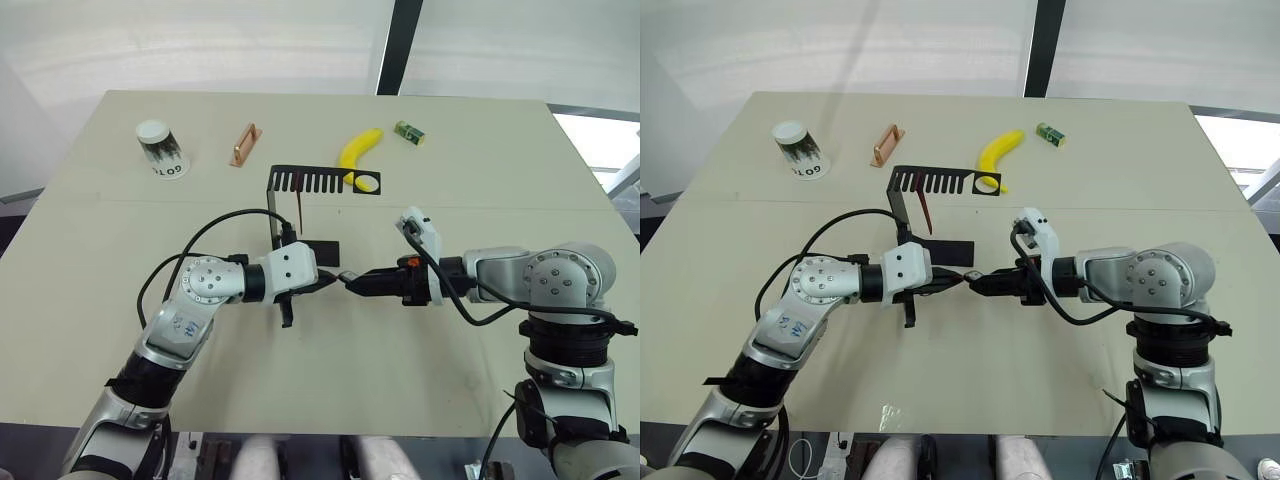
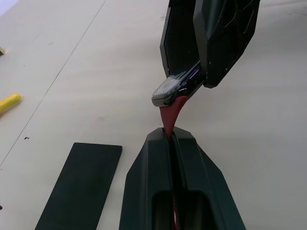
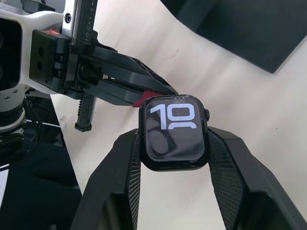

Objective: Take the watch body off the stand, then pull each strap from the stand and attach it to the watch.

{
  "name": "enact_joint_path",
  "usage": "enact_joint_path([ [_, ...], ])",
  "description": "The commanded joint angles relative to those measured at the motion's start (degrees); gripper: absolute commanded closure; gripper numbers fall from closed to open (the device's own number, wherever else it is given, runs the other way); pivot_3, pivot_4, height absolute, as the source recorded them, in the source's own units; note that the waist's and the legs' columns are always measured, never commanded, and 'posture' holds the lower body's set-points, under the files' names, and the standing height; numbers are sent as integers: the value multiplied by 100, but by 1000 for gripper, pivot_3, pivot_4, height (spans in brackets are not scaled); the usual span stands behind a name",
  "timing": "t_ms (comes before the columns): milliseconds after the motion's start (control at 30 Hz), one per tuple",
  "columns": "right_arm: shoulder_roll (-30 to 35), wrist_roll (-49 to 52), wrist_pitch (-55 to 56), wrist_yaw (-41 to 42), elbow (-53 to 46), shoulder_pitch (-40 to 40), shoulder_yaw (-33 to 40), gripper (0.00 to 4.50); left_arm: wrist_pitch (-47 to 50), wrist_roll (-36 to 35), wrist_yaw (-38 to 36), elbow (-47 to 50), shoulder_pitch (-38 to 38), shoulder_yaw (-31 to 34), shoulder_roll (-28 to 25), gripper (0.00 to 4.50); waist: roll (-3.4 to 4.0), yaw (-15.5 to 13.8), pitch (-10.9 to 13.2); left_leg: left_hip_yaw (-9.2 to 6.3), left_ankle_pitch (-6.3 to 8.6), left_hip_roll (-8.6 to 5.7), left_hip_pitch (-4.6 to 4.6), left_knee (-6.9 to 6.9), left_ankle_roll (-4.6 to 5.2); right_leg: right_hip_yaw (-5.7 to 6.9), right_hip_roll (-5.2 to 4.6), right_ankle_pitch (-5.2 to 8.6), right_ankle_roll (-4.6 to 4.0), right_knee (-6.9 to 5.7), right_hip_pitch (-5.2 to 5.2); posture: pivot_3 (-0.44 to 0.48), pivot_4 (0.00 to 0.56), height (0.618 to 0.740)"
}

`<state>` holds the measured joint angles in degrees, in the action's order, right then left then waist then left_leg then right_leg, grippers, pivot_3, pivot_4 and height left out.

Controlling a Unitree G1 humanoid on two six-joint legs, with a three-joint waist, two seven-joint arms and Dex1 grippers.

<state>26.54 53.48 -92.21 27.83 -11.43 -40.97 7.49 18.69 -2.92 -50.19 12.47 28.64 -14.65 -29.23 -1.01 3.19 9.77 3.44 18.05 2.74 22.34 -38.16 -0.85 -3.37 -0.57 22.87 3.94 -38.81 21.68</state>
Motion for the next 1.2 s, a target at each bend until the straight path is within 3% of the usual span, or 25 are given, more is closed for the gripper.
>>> enact_joint_path([
  [33, -30, 246, -29, -13, -244, -67, -53, 2983, -35, -91, 18, 179, 169, -21, 119, 4469, 0, 1, 0, 0, 0, 0, 0, 0, 0, 0, 0, 0, 0, 0, 0, 0, 150, 740],
  [1200, -161, 254, -29, -115, -460, -80, -149, 2983, 159, -87, 71, 180, 374, -64, 302, 4469, 0, -1, 0, 0, 0, 0, 0, 0, 0, 0, 0, 0, 0, 0, 0, 0, 150, 740],
])
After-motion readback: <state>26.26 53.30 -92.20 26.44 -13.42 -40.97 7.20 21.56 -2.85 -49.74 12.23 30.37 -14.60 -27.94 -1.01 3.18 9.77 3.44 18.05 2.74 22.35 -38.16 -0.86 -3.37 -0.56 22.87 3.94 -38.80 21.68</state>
